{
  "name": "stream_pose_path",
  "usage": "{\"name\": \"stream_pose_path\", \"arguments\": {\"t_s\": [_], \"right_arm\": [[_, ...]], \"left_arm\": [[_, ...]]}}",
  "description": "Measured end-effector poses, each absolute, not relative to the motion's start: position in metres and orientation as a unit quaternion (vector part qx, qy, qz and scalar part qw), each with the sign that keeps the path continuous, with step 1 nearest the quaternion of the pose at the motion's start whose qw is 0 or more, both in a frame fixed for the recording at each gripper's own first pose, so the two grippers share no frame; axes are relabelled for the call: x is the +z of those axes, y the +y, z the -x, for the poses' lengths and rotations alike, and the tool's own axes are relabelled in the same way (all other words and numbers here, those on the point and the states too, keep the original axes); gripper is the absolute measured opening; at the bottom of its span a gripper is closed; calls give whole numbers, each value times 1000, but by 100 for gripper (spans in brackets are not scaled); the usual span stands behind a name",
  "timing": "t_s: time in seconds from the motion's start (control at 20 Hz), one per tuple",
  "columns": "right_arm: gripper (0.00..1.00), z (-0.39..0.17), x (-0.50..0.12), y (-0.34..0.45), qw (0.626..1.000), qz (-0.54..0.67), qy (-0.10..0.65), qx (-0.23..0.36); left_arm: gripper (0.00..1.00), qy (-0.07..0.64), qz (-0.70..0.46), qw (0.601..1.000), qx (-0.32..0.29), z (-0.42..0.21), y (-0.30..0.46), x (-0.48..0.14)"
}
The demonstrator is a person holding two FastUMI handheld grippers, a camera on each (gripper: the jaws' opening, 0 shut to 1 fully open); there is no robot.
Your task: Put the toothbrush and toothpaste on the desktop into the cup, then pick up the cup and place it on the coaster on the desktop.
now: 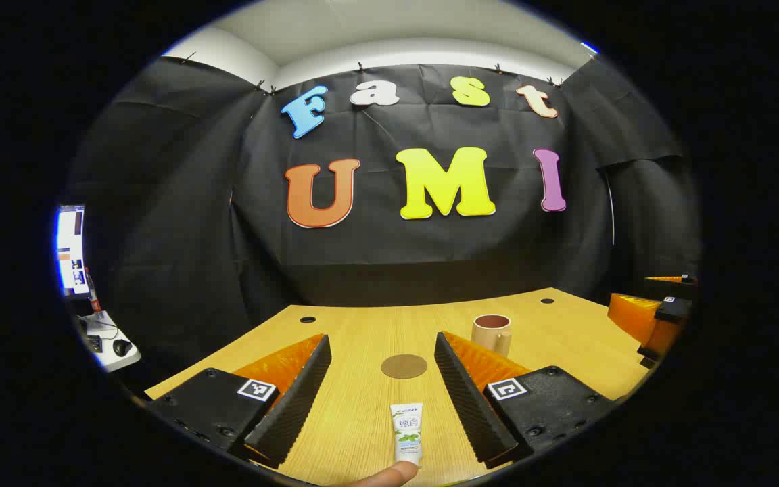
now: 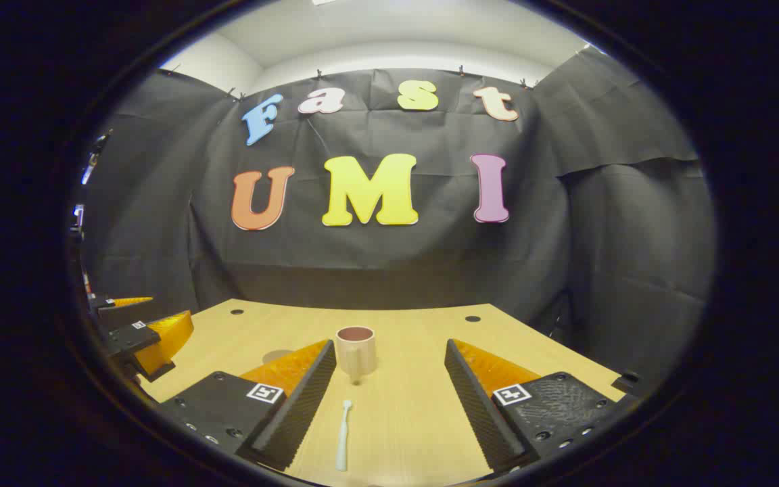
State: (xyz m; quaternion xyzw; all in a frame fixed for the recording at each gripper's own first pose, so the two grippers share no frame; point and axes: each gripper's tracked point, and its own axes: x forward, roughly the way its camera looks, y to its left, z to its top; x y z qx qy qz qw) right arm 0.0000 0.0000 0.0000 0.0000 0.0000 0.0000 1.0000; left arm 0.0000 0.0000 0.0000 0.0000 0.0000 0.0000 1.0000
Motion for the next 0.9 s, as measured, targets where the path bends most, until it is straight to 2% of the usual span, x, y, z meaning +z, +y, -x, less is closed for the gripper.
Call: {"name": "stream_pose_path", "arguments": {"t_s": [0.9], "right_arm": [[95, 5, -17, -1, 1000, 16, 20, 2]], "left_arm": [[97, 17, 5, 1000, 0, 10, 2, -10]]}}
